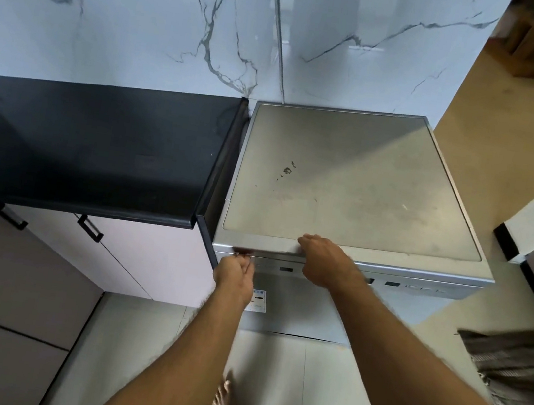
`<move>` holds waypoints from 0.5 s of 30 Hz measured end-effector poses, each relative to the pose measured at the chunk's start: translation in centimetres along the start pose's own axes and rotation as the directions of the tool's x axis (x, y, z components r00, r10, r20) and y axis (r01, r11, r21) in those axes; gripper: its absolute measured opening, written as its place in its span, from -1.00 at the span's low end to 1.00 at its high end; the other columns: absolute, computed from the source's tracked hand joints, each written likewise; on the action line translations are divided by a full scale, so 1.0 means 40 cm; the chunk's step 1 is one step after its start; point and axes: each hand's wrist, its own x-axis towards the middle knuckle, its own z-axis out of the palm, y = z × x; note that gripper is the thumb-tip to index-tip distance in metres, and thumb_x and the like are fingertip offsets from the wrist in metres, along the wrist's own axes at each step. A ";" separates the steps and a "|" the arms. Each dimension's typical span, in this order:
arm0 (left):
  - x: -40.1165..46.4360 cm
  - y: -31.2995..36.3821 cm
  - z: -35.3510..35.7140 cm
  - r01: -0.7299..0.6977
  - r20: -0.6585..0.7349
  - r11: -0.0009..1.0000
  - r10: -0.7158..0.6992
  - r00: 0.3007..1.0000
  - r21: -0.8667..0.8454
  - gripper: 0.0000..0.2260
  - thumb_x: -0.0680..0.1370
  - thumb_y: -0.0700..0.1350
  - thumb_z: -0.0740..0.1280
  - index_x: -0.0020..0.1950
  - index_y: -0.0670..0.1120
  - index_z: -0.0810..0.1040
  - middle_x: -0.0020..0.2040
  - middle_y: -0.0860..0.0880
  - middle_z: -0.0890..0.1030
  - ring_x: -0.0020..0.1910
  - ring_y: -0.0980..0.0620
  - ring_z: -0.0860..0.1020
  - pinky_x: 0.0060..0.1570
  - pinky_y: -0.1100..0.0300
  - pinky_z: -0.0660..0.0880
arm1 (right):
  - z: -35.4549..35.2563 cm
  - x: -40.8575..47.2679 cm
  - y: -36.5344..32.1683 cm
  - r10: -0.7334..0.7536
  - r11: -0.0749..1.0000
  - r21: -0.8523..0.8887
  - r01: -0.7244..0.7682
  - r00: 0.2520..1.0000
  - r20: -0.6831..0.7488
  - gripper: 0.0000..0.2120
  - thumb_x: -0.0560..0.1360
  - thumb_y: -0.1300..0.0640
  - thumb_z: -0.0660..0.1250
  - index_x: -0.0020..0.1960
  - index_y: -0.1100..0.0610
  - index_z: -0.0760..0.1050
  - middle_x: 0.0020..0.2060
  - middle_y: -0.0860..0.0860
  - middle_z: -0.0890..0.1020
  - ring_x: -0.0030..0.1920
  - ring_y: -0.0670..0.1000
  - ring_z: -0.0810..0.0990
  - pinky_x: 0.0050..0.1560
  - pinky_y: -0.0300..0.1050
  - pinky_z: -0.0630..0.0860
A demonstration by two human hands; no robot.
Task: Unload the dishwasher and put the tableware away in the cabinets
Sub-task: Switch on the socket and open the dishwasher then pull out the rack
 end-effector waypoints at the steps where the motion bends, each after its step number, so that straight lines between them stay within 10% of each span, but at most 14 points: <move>1: -0.008 0.006 0.004 -0.006 0.019 1.000 0.005 1.000 0.023 -0.76 0.56 -0.46 0.03 0.06 -0.35 0.47 -0.17 -0.17 0.49 -0.07 -0.07 0.53 0.36 0.02 0.41 | -0.008 -0.004 -0.001 -0.003 1.000 0.000 0.003 1.000 -0.002 -0.55 0.43 0.36 0.23 0.32 0.21 0.45 0.29 0.11 0.51 0.32 0.13 0.45 0.29 0.02 0.44; 4: -0.049 0.031 0.034 -0.079 0.065 0.982 0.069 0.995 0.170 -0.75 0.50 -0.46 0.05 -0.17 -0.17 0.40 -0.26 -0.05 0.32 -0.39 -0.01 0.29 -0.34 0.28 0.42 | -0.044 -0.024 -0.001 -0.032 0.999 -0.028 0.031 0.999 -0.029 -0.49 0.43 0.35 0.27 0.37 0.22 0.41 0.36 0.13 0.46 0.36 0.14 0.44 0.33 0.04 0.42; 8: -0.120 0.112 0.140 -0.269 0.252 0.876 0.177 0.951 0.399 -0.82 0.61 -0.26 0.11 0.00 -0.18 0.50 -0.11 -0.09 0.51 -0.17 0.00 0.50 0.08 0.08 0.48 | -0.118 -0.036 -0.002 -0.051 0.998 -0.031 0.049 0.995 -0.084 -0.51 0.45 0.33 0.24 0.38 0.20 0.40 0.38 0.10 0.43 0.36 0.12 0.43 0.32 0.05 0.44; 11: -0.169 0.195 0.235 -0.645 0.499 0.479 0.409 0.764 0.596 -0.50 0.55 -0.30 0.10 0.51 -0.10 0.30 0.44 -0.09 0.42 0.43 -0.08 0.38 0.48 -0.07 0.24 | -0.192 -0.015 0.000 -0.074 0.997 -0.043 0.069 0.989 -0.129 -0.54 0.45 0.31 0.23 0.35 0.22 0.41 0.36 0.11 0.44 0.36 0.12 0.43 0.31 0.04 0.45; 15: -0.228 0.316 0.353 -0.822 0.797 -0.162 0.402 0.451 0.546 -0.30 0.51 -0.39 0.07 0.62 -0.02 0.03 0.61 -0.02 0.04 0.58 0.03 0.01 0.55 0.07 -0.01 | -0.309 0.041 -0.013 -0.089 0.996 -0.048 0.081 0.978 -0.189 -0.53 0.43 0.30 0.23 0.34 0.21 0.42 0.36 0.11 0.45 0.34 0.13 0.45 0.28 0.05 0.47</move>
